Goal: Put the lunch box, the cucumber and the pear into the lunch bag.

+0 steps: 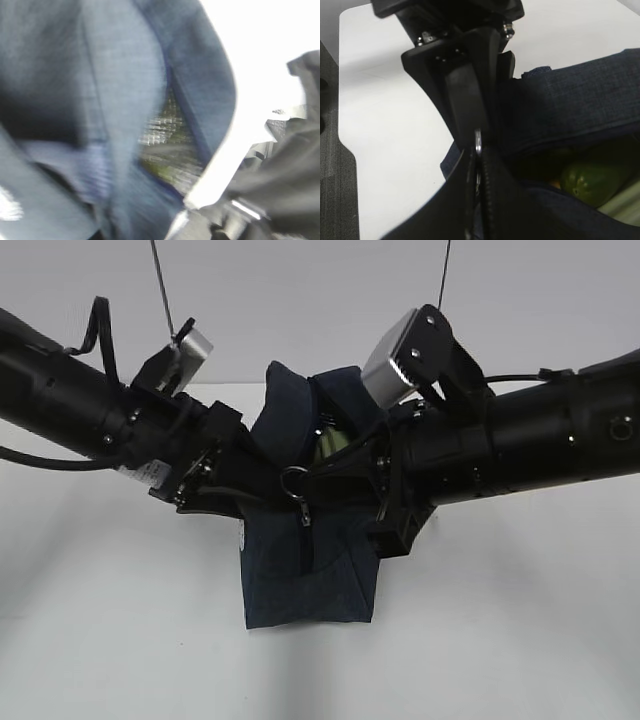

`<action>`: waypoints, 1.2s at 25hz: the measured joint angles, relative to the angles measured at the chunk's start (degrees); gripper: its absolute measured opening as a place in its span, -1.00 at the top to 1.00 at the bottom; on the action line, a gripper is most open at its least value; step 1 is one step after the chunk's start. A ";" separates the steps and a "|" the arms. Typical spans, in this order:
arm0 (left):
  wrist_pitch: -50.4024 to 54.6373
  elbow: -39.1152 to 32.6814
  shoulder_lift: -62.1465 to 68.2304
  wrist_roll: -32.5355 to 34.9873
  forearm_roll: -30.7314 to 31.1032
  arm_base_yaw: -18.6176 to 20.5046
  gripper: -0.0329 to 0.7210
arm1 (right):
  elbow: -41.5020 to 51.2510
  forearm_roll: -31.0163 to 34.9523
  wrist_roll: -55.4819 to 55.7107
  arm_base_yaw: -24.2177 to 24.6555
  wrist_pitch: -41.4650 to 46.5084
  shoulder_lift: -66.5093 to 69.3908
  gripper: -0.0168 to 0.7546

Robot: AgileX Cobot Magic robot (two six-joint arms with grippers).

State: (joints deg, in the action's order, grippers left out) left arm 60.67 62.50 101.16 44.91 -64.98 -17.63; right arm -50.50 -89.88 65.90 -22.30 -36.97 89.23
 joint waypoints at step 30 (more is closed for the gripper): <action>0.96 -1.21 -7.03 0.43 10.05 -4.27 0.05 | 0.00 2.31 0.10 0.00 -0.63 -1.67 0.96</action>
State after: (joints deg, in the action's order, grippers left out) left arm 61.63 61.29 94.12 45.34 -54.93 -21.90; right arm -50.50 -87.57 65.99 -22.30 -37.60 87.56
